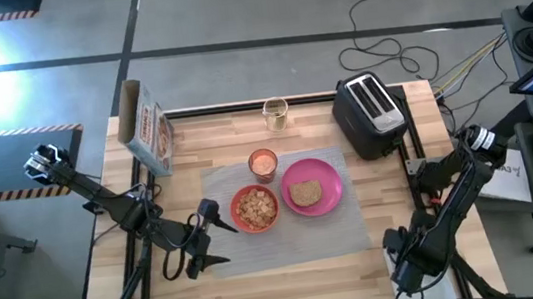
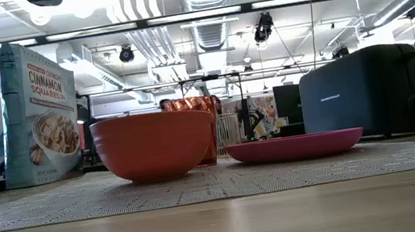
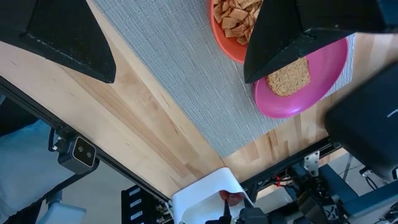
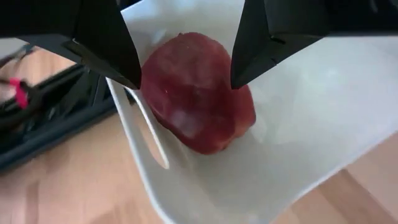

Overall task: Arrange a breakfast setting
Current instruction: Put the red apple on the gray table mat, then put the blue spoon on the gray table mat to the left of the orange bowl

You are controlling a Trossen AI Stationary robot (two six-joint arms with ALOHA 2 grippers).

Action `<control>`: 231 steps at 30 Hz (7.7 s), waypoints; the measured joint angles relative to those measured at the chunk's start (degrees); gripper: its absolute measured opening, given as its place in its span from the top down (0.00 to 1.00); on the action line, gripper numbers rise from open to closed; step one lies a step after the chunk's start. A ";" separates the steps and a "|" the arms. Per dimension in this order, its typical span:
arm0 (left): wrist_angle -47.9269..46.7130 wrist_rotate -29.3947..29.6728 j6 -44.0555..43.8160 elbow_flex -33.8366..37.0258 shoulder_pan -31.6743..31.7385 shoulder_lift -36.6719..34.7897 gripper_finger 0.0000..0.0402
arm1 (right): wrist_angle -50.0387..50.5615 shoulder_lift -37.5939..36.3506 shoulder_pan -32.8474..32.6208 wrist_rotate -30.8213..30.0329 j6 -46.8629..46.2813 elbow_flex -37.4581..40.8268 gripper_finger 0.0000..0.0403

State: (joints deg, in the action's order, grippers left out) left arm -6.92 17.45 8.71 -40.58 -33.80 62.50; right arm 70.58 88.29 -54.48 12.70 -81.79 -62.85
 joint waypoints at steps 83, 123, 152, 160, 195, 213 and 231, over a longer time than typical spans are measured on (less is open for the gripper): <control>-0.57 -0.02 -0.22 0.00 0.00 0.00 0.16 | -13.00 -7.79 6.36 -33.74 34.01 -3.61 0.42; -0.85 -0.02 -0.24 0.00 0.00 0.00 0.16 | -20.22 4.43 23.52 -28.91 48.31 1.38 0.33; -0.90 -0.01 -0.24 0.00 0.00 0.00 0.16 | -15.95 5.35 28.66 -25.05 42.02 1.33 0.31; -0.90 0.00 -0.24 0.00 0.00 0.00 0.16 | -15.86 5.24 28.76 -24.86 44.51 1.38 0.31; -0.90 -0.02 -0.24 0.00 0.00 0.00 0.16 | -12.95 4.89 30.79 -21.26 48.48 -3.34 0.10; -0.85 0.00 -0.24 0.00 0.01 0.00 0.16 | -14.75 5.00 31.25 -21.24 45.51 -13.37 0.10; -0.83 0.00 -0.24 0.00 0.06 0.00 0.16 | -15.20 5.14 42.28 -60.91 49.02 -20.96 0.10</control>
State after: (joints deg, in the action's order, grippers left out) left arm -7.75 17.45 8.47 -40.58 -33.74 62.50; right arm 55.38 93.43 -12.20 -48.21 -32.77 -83.81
